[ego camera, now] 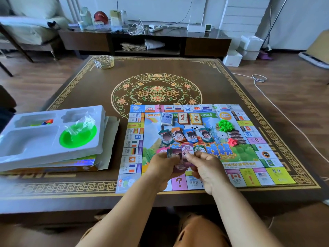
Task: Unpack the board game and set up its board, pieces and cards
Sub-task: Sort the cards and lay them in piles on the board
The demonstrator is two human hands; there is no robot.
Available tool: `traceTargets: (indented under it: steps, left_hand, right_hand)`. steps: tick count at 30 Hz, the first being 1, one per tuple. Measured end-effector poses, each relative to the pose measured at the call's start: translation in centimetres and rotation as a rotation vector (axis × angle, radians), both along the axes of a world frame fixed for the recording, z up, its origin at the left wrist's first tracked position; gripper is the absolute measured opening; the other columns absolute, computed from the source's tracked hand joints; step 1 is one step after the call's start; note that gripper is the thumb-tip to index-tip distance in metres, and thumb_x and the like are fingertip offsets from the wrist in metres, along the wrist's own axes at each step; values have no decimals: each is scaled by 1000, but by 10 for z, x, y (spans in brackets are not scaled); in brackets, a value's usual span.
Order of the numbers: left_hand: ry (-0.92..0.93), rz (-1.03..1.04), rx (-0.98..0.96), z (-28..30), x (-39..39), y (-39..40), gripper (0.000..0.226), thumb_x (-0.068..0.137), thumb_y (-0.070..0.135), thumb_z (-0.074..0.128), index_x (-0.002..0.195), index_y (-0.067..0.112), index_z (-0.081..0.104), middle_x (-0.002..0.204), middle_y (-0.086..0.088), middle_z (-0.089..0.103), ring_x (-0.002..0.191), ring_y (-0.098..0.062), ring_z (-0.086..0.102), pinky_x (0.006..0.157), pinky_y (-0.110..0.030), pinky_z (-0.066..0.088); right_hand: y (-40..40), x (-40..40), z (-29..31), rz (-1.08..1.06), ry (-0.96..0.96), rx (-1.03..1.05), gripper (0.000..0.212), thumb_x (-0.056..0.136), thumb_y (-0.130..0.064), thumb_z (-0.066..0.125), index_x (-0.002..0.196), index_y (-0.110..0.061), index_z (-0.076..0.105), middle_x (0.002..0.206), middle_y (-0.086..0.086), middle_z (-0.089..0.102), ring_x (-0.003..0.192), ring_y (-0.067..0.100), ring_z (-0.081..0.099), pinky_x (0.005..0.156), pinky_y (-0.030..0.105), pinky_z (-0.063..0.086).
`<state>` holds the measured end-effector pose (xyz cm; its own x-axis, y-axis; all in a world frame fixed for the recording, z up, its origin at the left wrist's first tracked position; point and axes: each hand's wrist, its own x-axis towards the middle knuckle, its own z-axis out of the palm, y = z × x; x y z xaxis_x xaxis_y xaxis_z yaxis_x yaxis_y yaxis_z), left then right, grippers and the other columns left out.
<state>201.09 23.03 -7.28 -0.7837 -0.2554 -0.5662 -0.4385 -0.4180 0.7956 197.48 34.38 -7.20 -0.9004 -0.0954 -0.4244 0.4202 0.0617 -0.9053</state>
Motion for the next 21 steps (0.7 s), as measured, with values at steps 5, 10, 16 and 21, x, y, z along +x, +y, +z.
traceTargets:
  steps: [5, 10, 16, 21]
  left_hand:
    - [7, 89, 15, 0, 2, 1, 20, 83, 7, 70, 99, -1, 62, 76, -14, 69, 56, -20, 66, 54, -25, 57]
    - [30, 67, 65, 3, 5, 1, 17, 82, 6, 70, 96, 0, 62, 78, -15, 69, 59, -20, 66, 58, -27, 58]
    - [-6, 30, 80, 1, 6, 1, 22, 85, 9, 67, 102, -5, 66, 80, -15, 71, 61, -19, 68, 55, -26, 56]
    - [-36, 28, 65, -3, 9, -1, 17, 83, 12, 70, 90, -3, 68, 72, -12, 70, 54, -17, 66, 53, -27, 56]
  right_hand:
    - [-2, 3, -1, 12, -3, 15, 16, 79, -18, 75, 71, -18, 61, 66, -2, 62, 58, 10, 51, 53, 24, 41]
    - [-1, 3, -3, 22, -31, 35, 11, 81, -22, 74, 77, -18, 64, 71, 0, 65, 59, 11, 52, 52, 24, 42]
    - [-1, 2, -9, 32, -50, 15, 8, 81, -21, 73, 78, -16, 67, 71, 1, 68, 59, 13, 55, 53, 25, 43]
    - [2, 2, -14, 56, -60, 24, 8, 82, -20, 73, 77, -15, 68, 65, -1, 65, 55, 10, 51, 52, 24, 42]
